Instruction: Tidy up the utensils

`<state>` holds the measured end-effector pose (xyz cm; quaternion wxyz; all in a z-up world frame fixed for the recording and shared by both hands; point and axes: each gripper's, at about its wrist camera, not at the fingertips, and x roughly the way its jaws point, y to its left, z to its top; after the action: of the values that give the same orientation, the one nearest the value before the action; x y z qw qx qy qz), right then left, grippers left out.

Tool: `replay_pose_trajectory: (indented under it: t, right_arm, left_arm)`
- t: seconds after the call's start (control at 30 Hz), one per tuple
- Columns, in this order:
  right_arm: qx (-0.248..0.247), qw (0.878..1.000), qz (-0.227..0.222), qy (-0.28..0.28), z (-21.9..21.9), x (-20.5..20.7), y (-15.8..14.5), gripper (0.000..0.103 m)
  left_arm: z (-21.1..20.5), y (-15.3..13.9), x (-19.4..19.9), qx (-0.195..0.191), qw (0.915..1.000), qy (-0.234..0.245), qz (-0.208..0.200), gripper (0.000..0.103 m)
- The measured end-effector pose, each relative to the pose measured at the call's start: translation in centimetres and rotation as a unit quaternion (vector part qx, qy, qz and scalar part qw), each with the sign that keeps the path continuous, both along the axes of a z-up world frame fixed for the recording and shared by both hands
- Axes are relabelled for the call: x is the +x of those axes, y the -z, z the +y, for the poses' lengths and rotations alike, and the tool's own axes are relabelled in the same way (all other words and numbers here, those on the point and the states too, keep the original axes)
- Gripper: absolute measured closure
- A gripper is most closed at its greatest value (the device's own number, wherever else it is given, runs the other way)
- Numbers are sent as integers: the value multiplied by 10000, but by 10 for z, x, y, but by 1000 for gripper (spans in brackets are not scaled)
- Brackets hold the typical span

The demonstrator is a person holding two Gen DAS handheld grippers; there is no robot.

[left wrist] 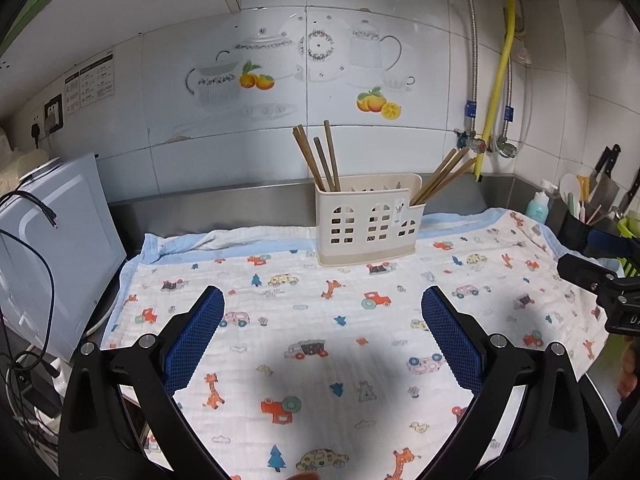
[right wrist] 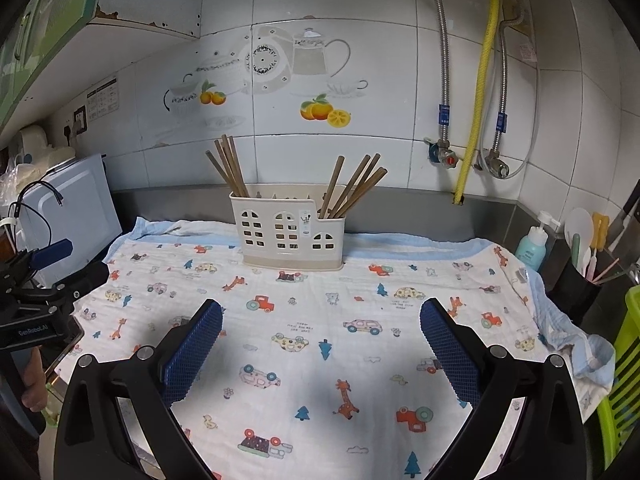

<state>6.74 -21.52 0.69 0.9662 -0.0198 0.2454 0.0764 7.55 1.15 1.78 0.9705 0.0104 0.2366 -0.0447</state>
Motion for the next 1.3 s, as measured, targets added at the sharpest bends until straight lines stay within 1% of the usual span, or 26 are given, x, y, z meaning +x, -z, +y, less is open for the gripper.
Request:
replay_pose_trajectory:
  t: [0.23, 1.3]
  right_arm:
    - [29, 10000, 13, 12, -2, -3, 2, 7]
    - [82, 9998, 149, -69, 5, -1, 13, 7]
  left_arm:
    - [3, 1, -4, -34, 10000, -15, -19, 5]
    - [3, 13, -6, -43, 9999, -53, 141, 5]
